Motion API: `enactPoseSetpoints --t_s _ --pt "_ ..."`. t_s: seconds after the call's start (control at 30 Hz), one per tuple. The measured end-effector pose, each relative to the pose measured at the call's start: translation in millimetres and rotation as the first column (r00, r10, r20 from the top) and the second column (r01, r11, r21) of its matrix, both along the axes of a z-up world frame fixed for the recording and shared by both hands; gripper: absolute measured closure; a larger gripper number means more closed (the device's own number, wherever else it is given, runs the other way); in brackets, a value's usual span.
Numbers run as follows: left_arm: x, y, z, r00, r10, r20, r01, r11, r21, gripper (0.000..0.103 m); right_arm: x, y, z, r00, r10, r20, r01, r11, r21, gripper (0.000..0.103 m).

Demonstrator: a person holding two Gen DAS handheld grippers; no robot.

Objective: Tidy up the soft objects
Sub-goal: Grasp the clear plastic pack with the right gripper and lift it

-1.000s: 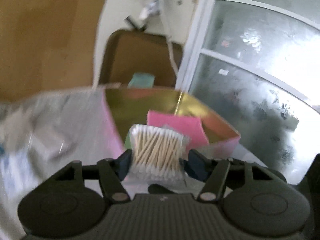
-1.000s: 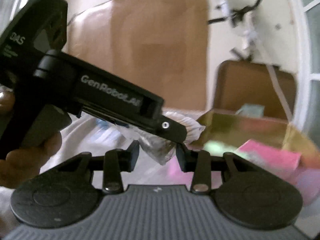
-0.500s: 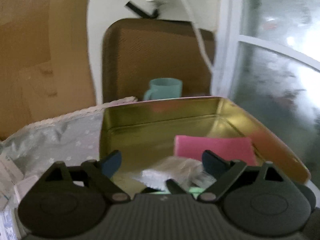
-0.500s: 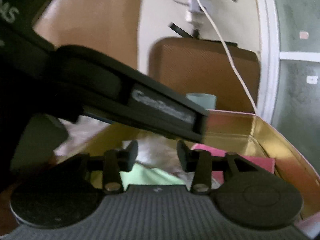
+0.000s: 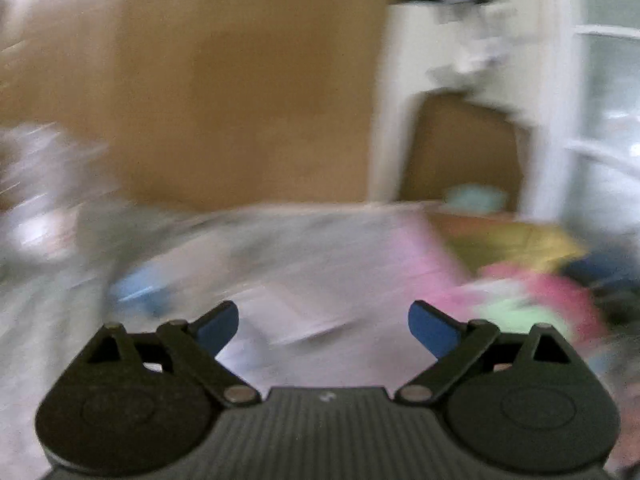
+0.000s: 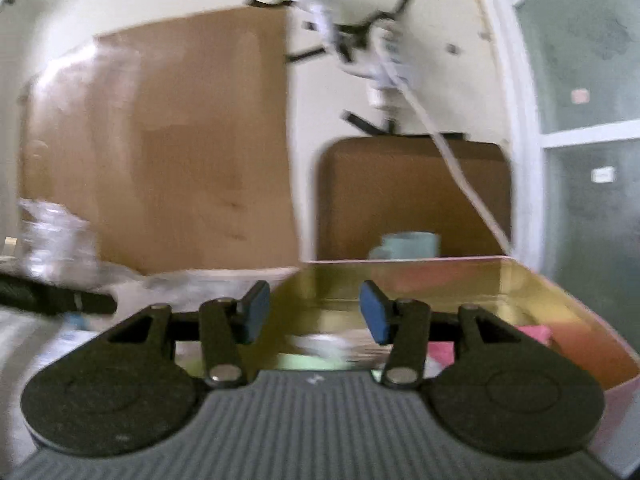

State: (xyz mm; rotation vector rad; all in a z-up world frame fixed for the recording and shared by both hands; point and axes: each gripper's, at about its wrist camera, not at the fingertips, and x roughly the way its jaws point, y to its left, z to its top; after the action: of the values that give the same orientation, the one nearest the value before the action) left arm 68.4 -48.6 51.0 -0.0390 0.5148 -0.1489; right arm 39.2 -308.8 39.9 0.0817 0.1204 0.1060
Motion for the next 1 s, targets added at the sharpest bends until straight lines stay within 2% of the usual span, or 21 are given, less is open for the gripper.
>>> enactPoseSetpoints --t_s 0.07,0.13,0.2,0.23,0.27,0.3,0.37,0.43,0.53,0.57,0.6,0.63,0.67,0.73,0.83,0.93,1.0 --pt "2 38 -15 0.989 0.139 -0.048 -0.136 0.989 0.049 0.009 -10 25 5 0.995 0.099 -0.004 -0.099 0.995 -0.012 0.05" --pt "4 68 -27 0.97 0.23 -0.079 -0.224 0.972 0.074 0.01 -11 54 6 0.978 0.203 -0.043 -0.204 0.978 -0.033 0.05" --pt "3 85 -38 0.957 0.279 -0.083 -0.271 0.958 0.095 0.01 -2 84 4 0.957 0.271 -0.107 -0.278 0.959 -0.059 0.049" --pt "6 90 -44 0.949 0.296 -0.108 -0.285 0.952 0.109 0.018 7 100 1 0.947 0.287 -0.146 -0.3 0.951 -0.073 0.049" --pt "10 97 -46 0.948 0.283 -0.144 -0.277 0.959 0.064 0.021 15 113 -3 0.94 0.291 -0.176 -0.309 0.947 -0.085 0.049" --pt "13 102 -46 0.949 0.274 -0.156 -0.274 0.962 0.023 0.019 26 125 -6 0.936 0.285 -0.205 -0.309 0.946 -0.099 0.049" --pt "16 106 -46 0.949 0.269 -0.163 -0.273 0.962 -0.002 0.019 47 146 -12 0.936 0.25 -0.248 -0.294 0.943 -0.159 0.045" --pt "15 106 -44 0.952 0.261 -0.162 -0.267 0.964 -0.016 0.016 70 167 -20 0.935 0.2 -0.293 -0.283 0.919 -0.274 0.038" --pt "13 106 -44 0.957 0.245 -0.158 -0.253 0.967 -0.031 0.015 102 193 -34 0.923 0.14 -0.358 -0.286 0.871 -0.399 0.039" --pt "13 107 -43 0.958 0.24 -0.156 -0.249 0.968 -0.04 0.015 110 194 -35 0.917 0.129 -0.376 -0.289 0.867 -0.407 0.039" --pt "11 107 -45 0.959 0.237 -0.155 -0.247 0.968 -0.047 0.015 113 192 -35 0.917 0.138 -0.375 -0.291 0.874 -0.39 0.049" --pt "11 108 -44 0.959 0.236 -0.155 -0.246 0.968 -0.053 0.015 115 189 -34 0.913 0.14 -0.384 -0.293 0.88 -0.375 0.072" --pt "11 108 -45 0.96 0.234 -0.154 -0.245 0.968 -0.058 0.015 115 186 -34 0.915 0.134 -0.381 -0.281 0.888 -0.363 0.076" --pt "9 110 -47 0.962 0.228 -0.151 -0.24 0.968 -0.066 0.014 103 180 -31 0.931 0.12 -0.344 -0.247 0.903 -0.352 0.084" --pt "7 110 -46 0.964 0.22 -0.147 -0.233 0.97 -0.074 0.014 66 172 -30 0.939 0.15 -0.309 -0.26 0.899 -0.352 0.086" --pt "2 112 -44 0.973 0.195 -0.125 -0.208 0.973 -0.099 0.011 5 157 -36 0.933 0.213 -0.291 -0.321 0.859 -0.398 0.086" --pt "-4 113 -42 0.98 0.166 -0.112 -0.18 0.976 -0.12 0.01 -42 143 -46 0.934 0.227 -0.276 -0.336 0.819 -0.466 0.085"
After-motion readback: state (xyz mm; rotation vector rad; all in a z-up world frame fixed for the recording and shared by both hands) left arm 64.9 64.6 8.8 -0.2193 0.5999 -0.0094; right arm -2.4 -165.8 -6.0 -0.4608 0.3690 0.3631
